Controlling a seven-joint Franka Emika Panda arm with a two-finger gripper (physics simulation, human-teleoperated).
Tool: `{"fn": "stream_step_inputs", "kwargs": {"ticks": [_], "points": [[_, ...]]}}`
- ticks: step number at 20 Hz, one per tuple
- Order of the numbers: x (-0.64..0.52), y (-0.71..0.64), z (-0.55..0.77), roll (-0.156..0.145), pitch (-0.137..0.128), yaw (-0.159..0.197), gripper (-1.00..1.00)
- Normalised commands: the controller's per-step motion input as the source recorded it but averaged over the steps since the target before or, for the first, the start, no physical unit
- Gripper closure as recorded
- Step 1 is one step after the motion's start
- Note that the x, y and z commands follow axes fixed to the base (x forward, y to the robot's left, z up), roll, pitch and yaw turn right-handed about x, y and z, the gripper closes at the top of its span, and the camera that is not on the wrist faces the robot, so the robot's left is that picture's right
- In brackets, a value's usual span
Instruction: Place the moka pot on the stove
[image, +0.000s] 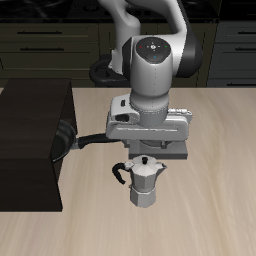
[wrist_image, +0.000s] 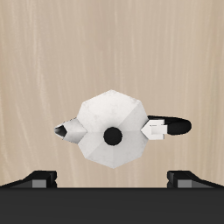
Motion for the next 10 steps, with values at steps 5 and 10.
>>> {"fn": "stream_step_inputs", "kwargs": {"ticks": [5, 10], "points": [[-0.05, -0.01, -0.10, -0.001, -0.023, 0.041, -1.00], [-0.10, 0.06, -0.08, 0.006, -0.012, 0.031, -1.00]]}}
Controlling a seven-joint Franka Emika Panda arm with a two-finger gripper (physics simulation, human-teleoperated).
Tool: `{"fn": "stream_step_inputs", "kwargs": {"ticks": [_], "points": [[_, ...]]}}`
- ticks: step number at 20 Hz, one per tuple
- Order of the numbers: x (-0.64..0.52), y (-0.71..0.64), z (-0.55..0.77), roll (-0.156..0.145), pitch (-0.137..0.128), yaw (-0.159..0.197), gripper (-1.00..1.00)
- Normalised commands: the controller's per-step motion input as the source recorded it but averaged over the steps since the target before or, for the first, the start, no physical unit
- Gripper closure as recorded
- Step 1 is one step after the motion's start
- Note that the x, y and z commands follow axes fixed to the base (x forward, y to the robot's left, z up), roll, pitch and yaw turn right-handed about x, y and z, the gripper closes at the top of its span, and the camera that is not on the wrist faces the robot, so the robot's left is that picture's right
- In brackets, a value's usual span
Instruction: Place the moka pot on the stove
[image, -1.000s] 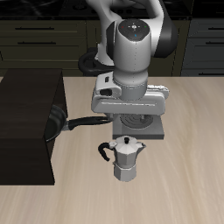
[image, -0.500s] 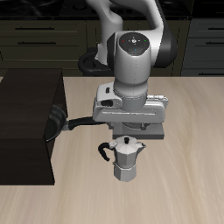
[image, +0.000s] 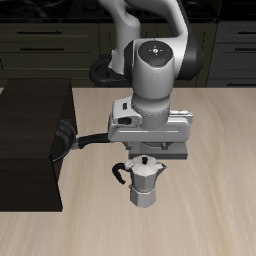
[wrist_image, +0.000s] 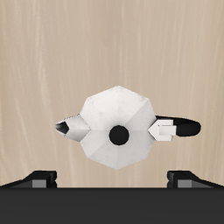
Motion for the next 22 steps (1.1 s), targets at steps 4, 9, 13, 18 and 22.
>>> {"fn": "stream_step_inputs", "kwargs": {"ticks": [4, 9, 13, 18, 22], "points": [[-0.01, -0.03, -0.07, -0.003, -0.001, 0.022, -1.00], [0.03, -0.06, -0.07, -0.012, -0.001, 0.005, -1.00], [0.02, -0.09, -0.06, -0.010, -0.008, -0.003, -1.00], [0.01, 0.04, -0.14, 0.001, 0.012, -0.007, -1.00], [-0.02, 0.06, -0.11, 0.013, 0.020, -0.017, -1.00]]}}
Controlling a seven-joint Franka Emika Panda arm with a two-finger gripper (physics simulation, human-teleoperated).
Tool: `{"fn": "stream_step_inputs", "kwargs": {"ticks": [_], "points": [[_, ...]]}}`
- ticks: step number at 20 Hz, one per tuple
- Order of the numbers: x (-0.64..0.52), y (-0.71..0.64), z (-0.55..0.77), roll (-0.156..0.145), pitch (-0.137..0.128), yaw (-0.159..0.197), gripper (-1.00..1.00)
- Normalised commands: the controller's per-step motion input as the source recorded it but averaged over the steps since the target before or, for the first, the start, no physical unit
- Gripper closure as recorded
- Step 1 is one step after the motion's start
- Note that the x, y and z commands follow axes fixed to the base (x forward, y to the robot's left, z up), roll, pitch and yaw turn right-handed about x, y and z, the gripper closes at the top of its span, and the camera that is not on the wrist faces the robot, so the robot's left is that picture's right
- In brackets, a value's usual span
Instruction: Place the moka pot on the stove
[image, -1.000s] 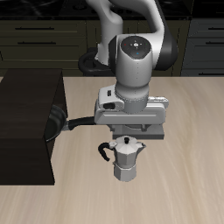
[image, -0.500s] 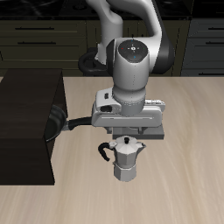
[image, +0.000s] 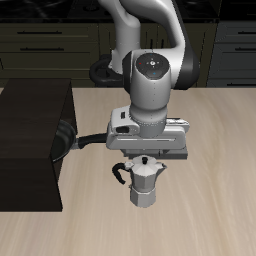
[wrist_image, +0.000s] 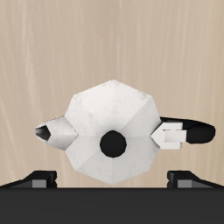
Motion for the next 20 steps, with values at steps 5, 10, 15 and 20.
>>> {"fn": "stream_step_inputs", "kwargs": {"ticks": [5, 10, 15, 20], "points": [[0.04, -0.02, -0.08, -0.003, 0.010, 0.003, -1.00], [0.06, -0.11, -0.07, -0.018, 0.009, 0.001, -1.00], [0.04, -0.07, -0.09, -0.011, 0.018, 0.002, -1.00], [0.01, 0.00, -0.08, 0.003, 0.023, -0.006, -1.00]]}}
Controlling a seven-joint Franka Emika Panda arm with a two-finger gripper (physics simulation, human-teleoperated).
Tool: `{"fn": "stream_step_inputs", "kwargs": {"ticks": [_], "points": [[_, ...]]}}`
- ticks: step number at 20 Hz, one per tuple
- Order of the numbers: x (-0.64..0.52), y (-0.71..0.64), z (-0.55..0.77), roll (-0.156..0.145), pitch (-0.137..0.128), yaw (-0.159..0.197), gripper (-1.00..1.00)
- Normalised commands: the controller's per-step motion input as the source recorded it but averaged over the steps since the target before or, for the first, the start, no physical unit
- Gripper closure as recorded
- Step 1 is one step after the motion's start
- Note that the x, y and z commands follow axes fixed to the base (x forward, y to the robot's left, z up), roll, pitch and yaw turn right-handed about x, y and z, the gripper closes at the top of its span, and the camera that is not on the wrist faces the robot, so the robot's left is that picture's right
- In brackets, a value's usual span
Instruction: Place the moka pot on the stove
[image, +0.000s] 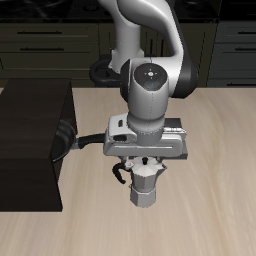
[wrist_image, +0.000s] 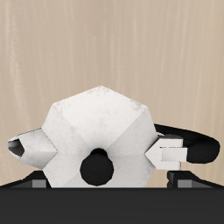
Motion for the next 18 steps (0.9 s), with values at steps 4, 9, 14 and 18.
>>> {"fn": "stream_step_inputs", "kwargs": {"ticks": [4, 9, 14, 18], "points": [[0.06, 0.04, -0.07, -0.007, 0.059, 0.024, 1.00], [-0.02, -0.01, 0.14, -0.002, -0.020, -0.017, 1.00], [-0.06, 0.04, 0.18, 0.019, -0.028, -0.008, 1.00], [0.00, 0.00, 0.17, 0.001, -0.024, -0.004, 1.00]]}}
